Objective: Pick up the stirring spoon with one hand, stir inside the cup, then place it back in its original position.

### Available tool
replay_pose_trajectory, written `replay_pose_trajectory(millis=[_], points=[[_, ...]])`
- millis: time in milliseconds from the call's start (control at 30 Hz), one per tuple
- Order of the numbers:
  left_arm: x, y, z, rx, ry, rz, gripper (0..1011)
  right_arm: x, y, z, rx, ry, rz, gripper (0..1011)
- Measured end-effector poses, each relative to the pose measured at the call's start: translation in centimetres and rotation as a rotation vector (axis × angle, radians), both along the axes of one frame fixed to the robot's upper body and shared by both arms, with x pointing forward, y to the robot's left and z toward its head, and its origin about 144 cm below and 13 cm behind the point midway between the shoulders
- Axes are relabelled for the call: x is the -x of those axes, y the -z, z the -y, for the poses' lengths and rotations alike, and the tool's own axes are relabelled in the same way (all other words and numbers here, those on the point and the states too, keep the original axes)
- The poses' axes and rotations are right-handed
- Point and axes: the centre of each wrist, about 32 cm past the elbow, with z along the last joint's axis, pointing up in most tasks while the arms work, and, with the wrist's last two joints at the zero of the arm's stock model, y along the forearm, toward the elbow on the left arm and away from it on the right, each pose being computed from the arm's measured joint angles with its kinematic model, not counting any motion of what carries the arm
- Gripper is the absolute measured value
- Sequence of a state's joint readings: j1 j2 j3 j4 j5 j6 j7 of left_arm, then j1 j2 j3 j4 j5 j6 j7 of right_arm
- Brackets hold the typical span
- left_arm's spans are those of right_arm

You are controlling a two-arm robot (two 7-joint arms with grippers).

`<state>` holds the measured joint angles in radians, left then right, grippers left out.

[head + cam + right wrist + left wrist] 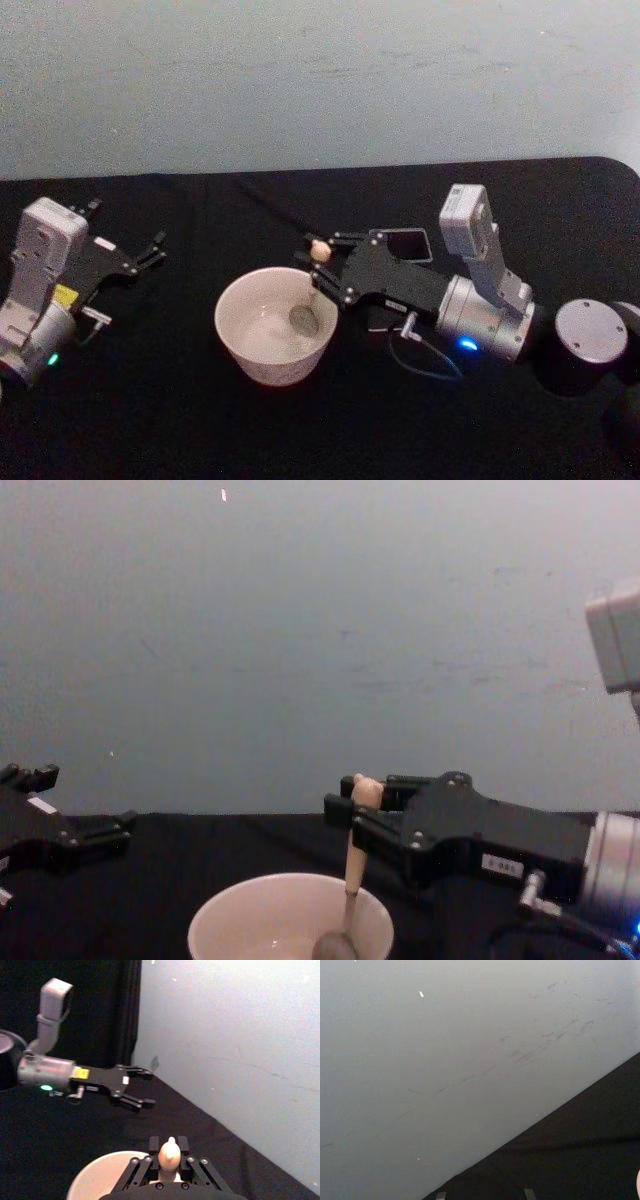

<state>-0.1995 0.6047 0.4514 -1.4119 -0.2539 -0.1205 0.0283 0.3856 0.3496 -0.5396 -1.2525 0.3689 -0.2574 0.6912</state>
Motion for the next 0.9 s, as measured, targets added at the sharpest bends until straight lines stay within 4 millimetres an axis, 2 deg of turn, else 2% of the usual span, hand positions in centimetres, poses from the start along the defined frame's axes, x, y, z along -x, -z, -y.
replay_pose_trajectory(millis=[167, 433, 600, 900], points=[[0.0, 0.0, 0.0, 0.0, 0.0, 0.0, 1001, 0.9, 0.1, -0.1, -0.004, -0.038, -0.01, 214], [0.0, 0.0, 0.0, 0.0, 0.0, 0.0, 1001, 1.6, 0.3, -1.9, -0.017, -0.103, -0.026, 214], [0.0, 0.0, 0.0, 0.0, 0.0, 0.0, 1001, 1.0, 0.4, -3.3, -0.032, -0.108, -0.034, 214], [0.0, 0.0, 0.0, 0.0, 0.0, 0.0, 1001, -0.7, 0.4, -4.3, -0.039, -0.056, -0.022, 214]])
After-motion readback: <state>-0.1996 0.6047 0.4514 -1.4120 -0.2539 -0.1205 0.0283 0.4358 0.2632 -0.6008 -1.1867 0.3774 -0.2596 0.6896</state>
